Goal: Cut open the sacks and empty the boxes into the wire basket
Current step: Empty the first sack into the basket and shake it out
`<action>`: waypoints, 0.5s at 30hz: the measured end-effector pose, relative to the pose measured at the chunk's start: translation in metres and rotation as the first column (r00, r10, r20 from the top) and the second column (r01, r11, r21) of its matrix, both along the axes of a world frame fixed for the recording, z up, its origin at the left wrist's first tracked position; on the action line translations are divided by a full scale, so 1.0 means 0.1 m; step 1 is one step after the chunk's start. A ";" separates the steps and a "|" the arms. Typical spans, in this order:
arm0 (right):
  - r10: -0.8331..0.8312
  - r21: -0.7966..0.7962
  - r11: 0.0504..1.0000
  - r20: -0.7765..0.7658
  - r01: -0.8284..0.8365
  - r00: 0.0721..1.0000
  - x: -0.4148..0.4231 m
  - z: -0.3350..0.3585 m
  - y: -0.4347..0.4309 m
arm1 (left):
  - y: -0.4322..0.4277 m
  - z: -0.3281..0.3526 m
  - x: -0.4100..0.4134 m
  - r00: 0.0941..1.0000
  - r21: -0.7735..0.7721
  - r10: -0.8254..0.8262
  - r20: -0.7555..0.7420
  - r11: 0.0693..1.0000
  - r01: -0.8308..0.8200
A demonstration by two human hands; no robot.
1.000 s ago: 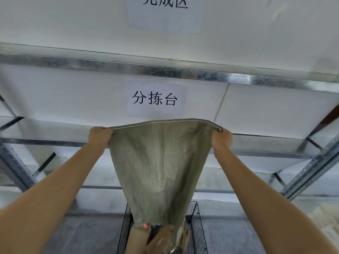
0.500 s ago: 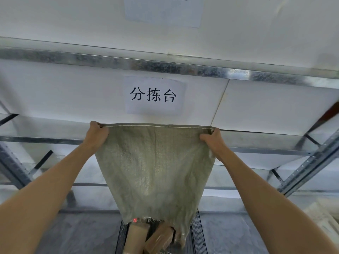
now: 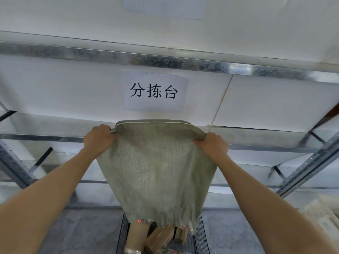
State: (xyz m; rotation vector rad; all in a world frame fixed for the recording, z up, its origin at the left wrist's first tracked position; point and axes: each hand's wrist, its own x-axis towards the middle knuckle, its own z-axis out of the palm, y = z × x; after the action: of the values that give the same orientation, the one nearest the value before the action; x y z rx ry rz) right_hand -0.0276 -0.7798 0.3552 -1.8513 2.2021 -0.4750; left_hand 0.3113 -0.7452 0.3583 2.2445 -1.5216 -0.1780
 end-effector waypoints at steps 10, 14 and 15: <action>-0.146 0.049 0.989 0.473 0.139 0.869 0.39 -0.10 -0.12 | -0.26 0.07 -0.60 0.809 -0.047 0.199 -0.553 0.962 -0.269; -0.067 0.070 0.997 0.605 0.030 0.793 0.58 -0.02 -0.07 | -0.20 0.08 -0.89 0.763 -0.007 0.158 -0.626 0.978 -0.209; -0.052 0.076 0.997 0.657 0.002 0.752 0.63 0.01 -0.05 | -0.18 0.08 -0.96 0.749 0.003 0.148 -0.646 0.982 -0.191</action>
State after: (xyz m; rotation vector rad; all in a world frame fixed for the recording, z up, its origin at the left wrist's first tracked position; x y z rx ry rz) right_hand 0.0357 -0.7845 0.3564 -1.3179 1.7213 -0.8862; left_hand 0.2155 -0.7629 0.3662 1.9480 -0.9249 -0.7538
